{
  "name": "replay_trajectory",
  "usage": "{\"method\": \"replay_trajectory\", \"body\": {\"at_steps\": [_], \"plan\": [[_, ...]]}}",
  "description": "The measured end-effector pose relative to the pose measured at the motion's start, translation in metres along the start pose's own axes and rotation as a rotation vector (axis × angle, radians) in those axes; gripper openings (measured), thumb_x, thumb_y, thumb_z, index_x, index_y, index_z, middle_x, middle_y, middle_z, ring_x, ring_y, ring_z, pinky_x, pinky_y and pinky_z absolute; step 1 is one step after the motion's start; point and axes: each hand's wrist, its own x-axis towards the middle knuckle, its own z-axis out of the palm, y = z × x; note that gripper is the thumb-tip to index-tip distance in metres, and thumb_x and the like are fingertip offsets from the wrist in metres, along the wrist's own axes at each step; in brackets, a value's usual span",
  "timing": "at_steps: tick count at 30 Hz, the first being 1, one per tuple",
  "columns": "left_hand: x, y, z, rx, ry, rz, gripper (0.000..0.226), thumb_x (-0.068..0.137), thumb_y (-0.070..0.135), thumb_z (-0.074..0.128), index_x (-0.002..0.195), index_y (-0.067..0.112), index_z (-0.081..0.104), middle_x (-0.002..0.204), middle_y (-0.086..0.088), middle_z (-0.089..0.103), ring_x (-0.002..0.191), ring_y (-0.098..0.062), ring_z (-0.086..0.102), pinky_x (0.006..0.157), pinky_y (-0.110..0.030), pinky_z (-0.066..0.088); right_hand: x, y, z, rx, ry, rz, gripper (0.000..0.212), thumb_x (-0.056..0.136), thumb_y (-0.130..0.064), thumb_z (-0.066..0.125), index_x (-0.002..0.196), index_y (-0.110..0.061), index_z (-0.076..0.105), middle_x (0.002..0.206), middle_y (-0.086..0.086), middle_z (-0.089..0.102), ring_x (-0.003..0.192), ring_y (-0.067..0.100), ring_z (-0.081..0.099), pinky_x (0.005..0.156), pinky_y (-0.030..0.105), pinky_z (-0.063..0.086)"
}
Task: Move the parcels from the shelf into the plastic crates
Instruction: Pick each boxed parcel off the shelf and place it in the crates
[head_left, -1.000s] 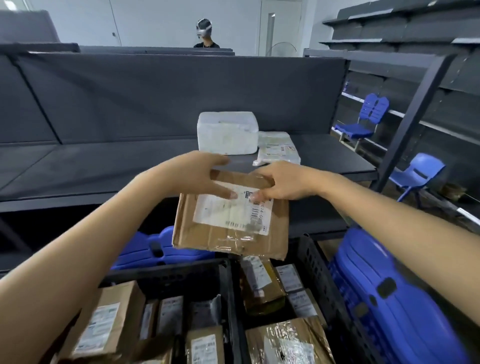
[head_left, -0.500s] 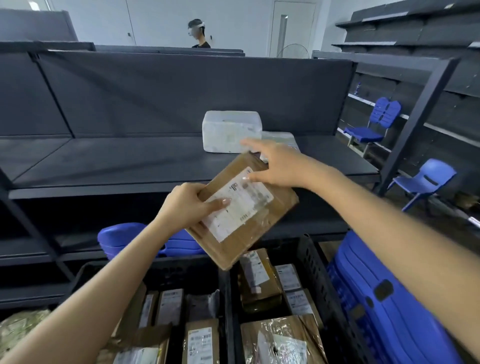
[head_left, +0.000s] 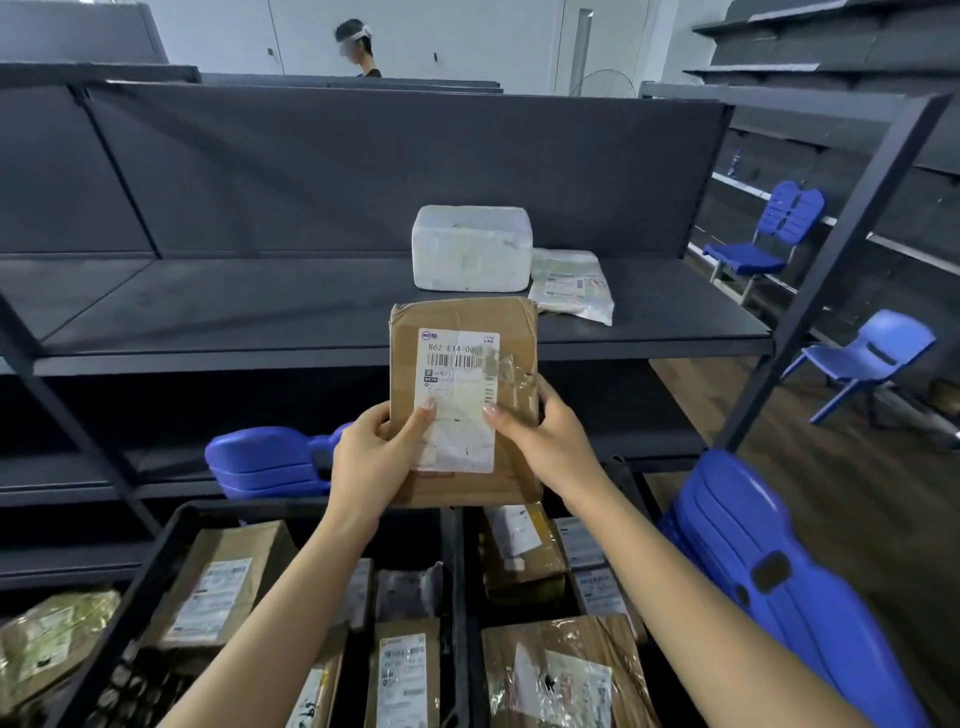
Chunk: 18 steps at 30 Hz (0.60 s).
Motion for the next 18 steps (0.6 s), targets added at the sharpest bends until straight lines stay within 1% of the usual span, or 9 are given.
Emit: {"method": "replay_trajectory", "body": {"at_steps": [3,6,8,10,12,13,15,16,18], "plan": [[-0.004,0.003,-0.007,-0.111,-0.071,0.01,0.037,0.083,0.043,0.067,0.115,0.025,0.063,0.1,0.009,0.074,0.09,-0.005,0.07,0.073,-0.022,0.055,0.001,-0.002,-0.008,0.01,-0.021,-0.018,0.04,0.085,-0.035,0.069,0.122,-0.035,0.055,0.102,-0.024,0.066,0.094,-0.008,0.06,0.075,0.011,0.043],[-0.007,0.004,-0.008,-0.12,-0.153,0.062,0.026,0.085,0.028,0.068,0.111,0.026,0.064,0.098,0.009,0.074,0.086,-0.002,0.071,0.063,-0.013,0.054,0.004,0.0,-0.011,0.048,-0.026,0.011,0.024,0.085,-0.034,0.068,0.106,-0.041,0.058,0.1,-0.024,0.067,0.094,-0.007,0.06,0.076,0.013,0.043],[-0.008,0.004,-0.006,-0.14,-0.143,0.079,0.02,0.086,0.021,0.068,0.105,0.026,0.065,0.094,0.01,0.074,0.082,-0.001,0.071,0.06,-0.012,0.054,0.005,0.002,-0.008,0.075,-0.009,0.015,0.03,0.083,-0.036,0.07,0.108,-0.041,0.054,0.105,-0.022,0.065,0.097,-0.006,0.06,0.076,0.013,0.043],[-0.007,0.004,-0.006,-0.129,-0.1,0.093,0.018,0.087,0.021,0.067,0.104,0.027,0.066,0.093,0.011,0.074,0.084,-0.003,0.071,0.064,-0.016,0.056,0.005,0.005,-0.006,0.095,0.016,0.017,0.047,0.081,-0.039,0.072,0.121,-0.036,0.048,0.113,-0.02,0.06,0.103,-0.003,0.057,0.081,0.014,0.044],[-0.004,0.002,-0.007,-0.111,-0.063,0.093,0.016,0.088,0.023,0.066,0.103,0.028,0.067,0.095,0.01,0.074,0.087,-0.007,0.071,0.072,-0.024,0.058,0.004,0.009,-0.004,0.103,0.024,0.023,0.053,0.081,-0.04,0.071,0.128,-0.031,0.047,0.112,-0.022,0.057,0.104,-0.005,0.055,0.083,0.014,0.045],[-0.002,0.0,-0.007,-0.116,-0.047,0.083,0.014,0.088,0.024,0.066,0.101,0.029,0.067,0.096,0.009,0.074,0.089,-0.009,0.071,0.076,-0.029,0.059,0.003,0.013,-0.004,0.088,0.029,0.022,0.052,0.081,-0.041,0.071,0.127,-0.03,0.049,0.112,-0.022,0.057,0.104,-0.005,0.055,0.086,0.015,0.046],[0.0,-0.006,-0.009,-0.12,-0.017,0.066,0.013,0.088,0.024,0.066,0.099,0.03,0.068,0.097,0.007,0.074,0.091,-0.012,0.071,0.081,-0.036,0.058,0.003,0.02,0.0,0.022,0.049,0.024,0.047,0.079,-0.047,0.07,0.12,-0.032,0.053,0.115,-0.017,0.059,0.107,0.001,0.056,0.093,0.025,0.049],[0.001,-0.011,-0.01,-0.114,-0.002,0.064,0.013,0.088,0.024,0.066,0.1,0.03,0.068,0.097,0.007,0.074,0.092,-0.012,0.07,0.082,-0.037,0.058,0.002,0.022,0.003,0.004,0.056,0.031,0.045,0.078,-0.049,0.07,0.117,-0.032,0.054,0.116,-0.014,0.061,0.108,0.005,0.058,0.093,0.029,0.05],[0.002,-0.019,-0.015,-0.107,0.032,0.057,0.018,0.087,0.026,0.067,0.105,0.027,0.067,0.096,0.008,0.074,0.091,-0.012,0.07,0.083,-0.038,0.057,0.002,0.027,0.014,-0.007,0.051,0.045,0.043,0.08,-0.047,0.069,0.116,-0.029,0.057,0.112,-0.012,0.064,0.105,0.008,0.061,0.091,0.031,0.052]]}}
